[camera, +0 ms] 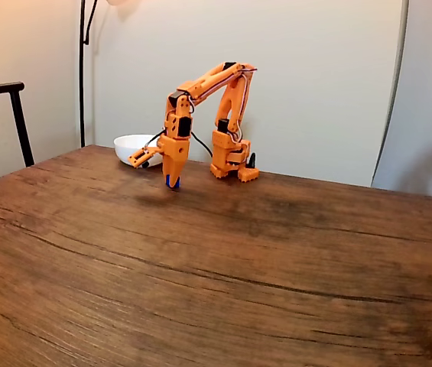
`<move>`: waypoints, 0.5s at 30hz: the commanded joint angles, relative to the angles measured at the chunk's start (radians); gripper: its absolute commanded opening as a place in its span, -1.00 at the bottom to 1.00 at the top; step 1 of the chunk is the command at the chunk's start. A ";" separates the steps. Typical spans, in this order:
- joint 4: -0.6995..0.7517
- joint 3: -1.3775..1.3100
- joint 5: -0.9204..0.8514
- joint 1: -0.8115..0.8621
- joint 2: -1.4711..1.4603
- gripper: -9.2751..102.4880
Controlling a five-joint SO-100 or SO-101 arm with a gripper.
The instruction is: Grasp the cube and drop it in the bowl
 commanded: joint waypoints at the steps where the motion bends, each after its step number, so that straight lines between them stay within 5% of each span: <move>1: 0.008 -0.008 -0.006 -0.023 0.009 -0.74; 6: 0.023 -0.115 -0.002 -0.086 0.011 -0.74; 15: 0.276 -0.515 0.084 -0.117 0.012 -0.74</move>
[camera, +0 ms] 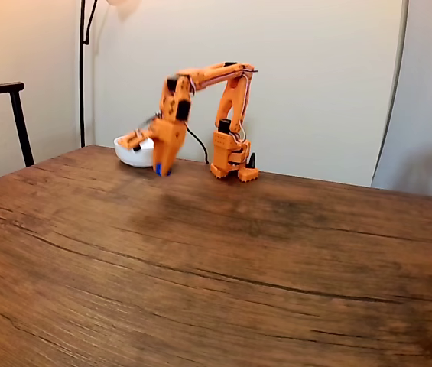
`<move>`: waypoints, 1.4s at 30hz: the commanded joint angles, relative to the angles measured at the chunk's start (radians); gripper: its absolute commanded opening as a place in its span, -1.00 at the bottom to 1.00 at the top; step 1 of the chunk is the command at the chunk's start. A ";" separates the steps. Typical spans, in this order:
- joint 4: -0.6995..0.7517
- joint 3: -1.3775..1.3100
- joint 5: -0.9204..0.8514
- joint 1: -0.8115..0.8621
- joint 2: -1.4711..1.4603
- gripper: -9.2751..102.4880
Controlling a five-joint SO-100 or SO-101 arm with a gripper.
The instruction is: Grasp the cube and drop it in the bowl
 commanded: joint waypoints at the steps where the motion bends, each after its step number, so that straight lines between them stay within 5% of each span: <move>1: 0.103 -0.187 0.040 -0.006 0.014 -0.74; 10: 0.376 -0.431 0.138 0.046 0.034 -0.73; 25: 0.488 -0.425 0.397 0.462 0.453 -0.74; 33: 0.400 -0.350 0.474 0.638 0.479 -0.74; 42: 0.086 -0.084 0.551 0.775 0.479 -0.74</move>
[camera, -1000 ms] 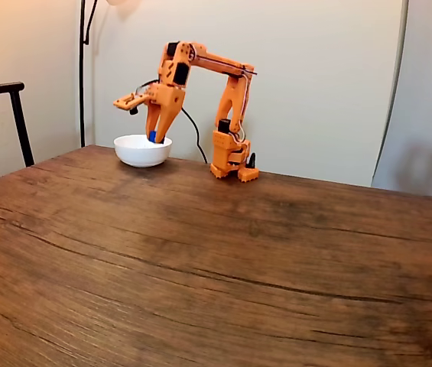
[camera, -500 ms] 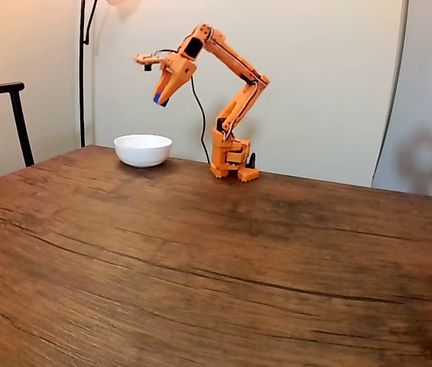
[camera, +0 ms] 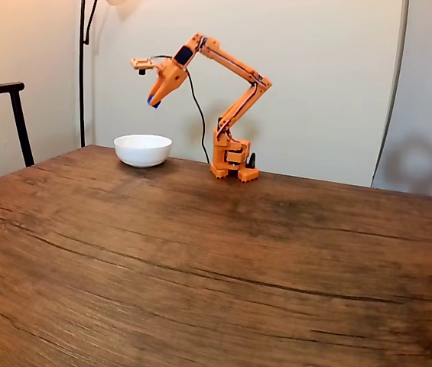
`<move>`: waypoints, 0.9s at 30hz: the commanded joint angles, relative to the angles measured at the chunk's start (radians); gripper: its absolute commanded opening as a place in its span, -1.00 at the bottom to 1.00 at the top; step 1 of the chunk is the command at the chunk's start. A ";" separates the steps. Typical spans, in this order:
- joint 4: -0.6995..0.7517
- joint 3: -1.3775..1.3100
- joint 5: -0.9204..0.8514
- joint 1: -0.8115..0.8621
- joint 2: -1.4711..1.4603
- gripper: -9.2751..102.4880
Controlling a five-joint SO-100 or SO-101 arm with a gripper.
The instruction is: Grasp the cube and drop it in the bowl
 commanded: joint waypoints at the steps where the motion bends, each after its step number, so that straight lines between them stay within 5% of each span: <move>1: -0.129 0.092 0.023 0.044 0.017 -0.74; 11: -0.492 0.396 0.026 0.066 0.011 -0.73; 27: -0.554 0.535 0.026 0.103 0.017 -0.29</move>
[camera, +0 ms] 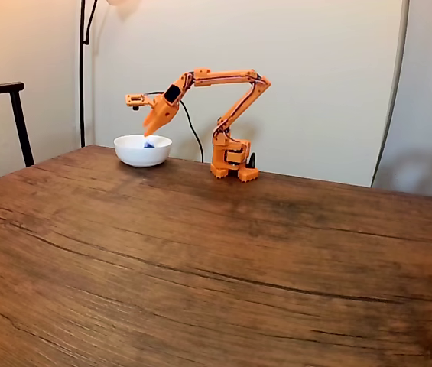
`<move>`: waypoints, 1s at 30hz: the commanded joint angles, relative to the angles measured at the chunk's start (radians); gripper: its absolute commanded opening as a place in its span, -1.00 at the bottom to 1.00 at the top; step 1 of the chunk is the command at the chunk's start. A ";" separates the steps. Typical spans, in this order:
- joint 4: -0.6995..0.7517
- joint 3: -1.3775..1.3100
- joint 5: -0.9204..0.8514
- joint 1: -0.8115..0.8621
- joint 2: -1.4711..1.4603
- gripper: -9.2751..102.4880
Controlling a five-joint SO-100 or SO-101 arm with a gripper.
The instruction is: Grasp the cube and drop it in the bowl
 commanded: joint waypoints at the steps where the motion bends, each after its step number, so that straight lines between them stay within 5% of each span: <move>1: 0.008 -0.014 0.003 -0.006 0.018 -0.29; 19: 0.595 -0.495 -0.006 -0.423 0.021 -0.30; 30: 0.672 -0.417 -0.107 -0.701 0.282 -0.30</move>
